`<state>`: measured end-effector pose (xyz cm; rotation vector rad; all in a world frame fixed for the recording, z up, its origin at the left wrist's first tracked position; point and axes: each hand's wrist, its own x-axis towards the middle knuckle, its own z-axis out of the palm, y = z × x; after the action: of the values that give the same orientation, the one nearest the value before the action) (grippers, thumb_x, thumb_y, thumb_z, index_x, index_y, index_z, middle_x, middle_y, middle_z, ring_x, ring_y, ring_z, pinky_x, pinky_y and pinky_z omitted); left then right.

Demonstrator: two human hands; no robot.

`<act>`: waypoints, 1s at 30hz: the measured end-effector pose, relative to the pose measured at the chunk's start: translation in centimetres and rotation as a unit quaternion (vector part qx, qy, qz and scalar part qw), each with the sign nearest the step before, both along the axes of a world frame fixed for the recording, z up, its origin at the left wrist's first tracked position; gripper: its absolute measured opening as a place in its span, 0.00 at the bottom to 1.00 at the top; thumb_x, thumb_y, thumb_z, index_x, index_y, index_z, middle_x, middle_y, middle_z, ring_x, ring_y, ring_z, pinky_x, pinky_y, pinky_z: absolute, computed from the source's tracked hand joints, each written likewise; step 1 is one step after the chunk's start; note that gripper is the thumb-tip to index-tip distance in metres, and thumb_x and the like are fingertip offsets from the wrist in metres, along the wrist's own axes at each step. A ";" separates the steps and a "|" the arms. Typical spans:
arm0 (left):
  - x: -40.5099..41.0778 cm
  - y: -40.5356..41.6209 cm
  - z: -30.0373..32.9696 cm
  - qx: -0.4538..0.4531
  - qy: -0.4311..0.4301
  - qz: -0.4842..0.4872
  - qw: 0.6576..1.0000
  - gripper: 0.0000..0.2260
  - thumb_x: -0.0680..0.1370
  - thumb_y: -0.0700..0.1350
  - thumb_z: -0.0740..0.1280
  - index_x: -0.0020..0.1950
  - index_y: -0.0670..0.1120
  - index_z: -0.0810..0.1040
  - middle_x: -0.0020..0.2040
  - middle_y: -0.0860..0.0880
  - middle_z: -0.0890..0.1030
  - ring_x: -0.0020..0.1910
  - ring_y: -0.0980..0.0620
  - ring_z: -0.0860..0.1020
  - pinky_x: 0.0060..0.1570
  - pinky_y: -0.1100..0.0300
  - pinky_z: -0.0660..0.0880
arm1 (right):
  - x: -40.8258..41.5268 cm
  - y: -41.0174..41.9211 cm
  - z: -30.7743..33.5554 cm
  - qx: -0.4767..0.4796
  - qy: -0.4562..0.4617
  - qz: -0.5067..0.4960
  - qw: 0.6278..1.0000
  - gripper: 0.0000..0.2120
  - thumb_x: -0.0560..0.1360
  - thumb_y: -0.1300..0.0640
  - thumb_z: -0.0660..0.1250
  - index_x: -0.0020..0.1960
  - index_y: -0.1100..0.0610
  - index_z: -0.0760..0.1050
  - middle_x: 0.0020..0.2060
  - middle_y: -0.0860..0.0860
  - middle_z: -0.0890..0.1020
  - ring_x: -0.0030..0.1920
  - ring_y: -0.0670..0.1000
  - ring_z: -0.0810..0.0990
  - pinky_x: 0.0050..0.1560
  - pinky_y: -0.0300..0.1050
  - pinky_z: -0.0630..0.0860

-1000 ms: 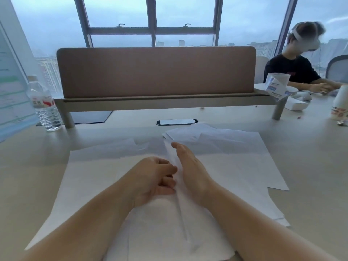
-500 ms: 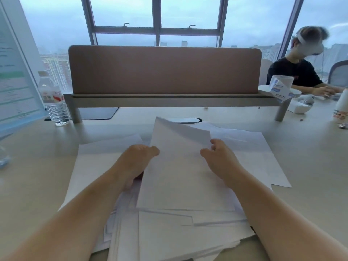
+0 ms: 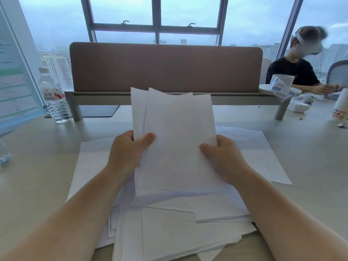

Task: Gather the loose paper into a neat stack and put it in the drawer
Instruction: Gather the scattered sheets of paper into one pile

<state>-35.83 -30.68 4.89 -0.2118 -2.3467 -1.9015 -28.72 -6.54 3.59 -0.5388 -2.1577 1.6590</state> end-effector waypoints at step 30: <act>0.9 0.5 -0.2 -0.515 -0.017 -0.016 0.857 0.34 0.69 0.76 0.65 0.62 0.51 0.72 0.59 0.50 0.75 0.61 0.44 0.76 0.60 0.47 0.76 | 0.0 4.0 0.5 -0.292 0.134 -0.100 0.942 0.12 0.78 0.69 0.63 0.52 0.55 0.80 0.49 0.54 0.87 0.48 0.58 0.86 0.47 0.51 0.85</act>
<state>-34.88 -30.19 4.65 -0.2875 -3.1188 -0.4445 -28.74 -2.50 4.06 -0.6191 -1.3564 2.1049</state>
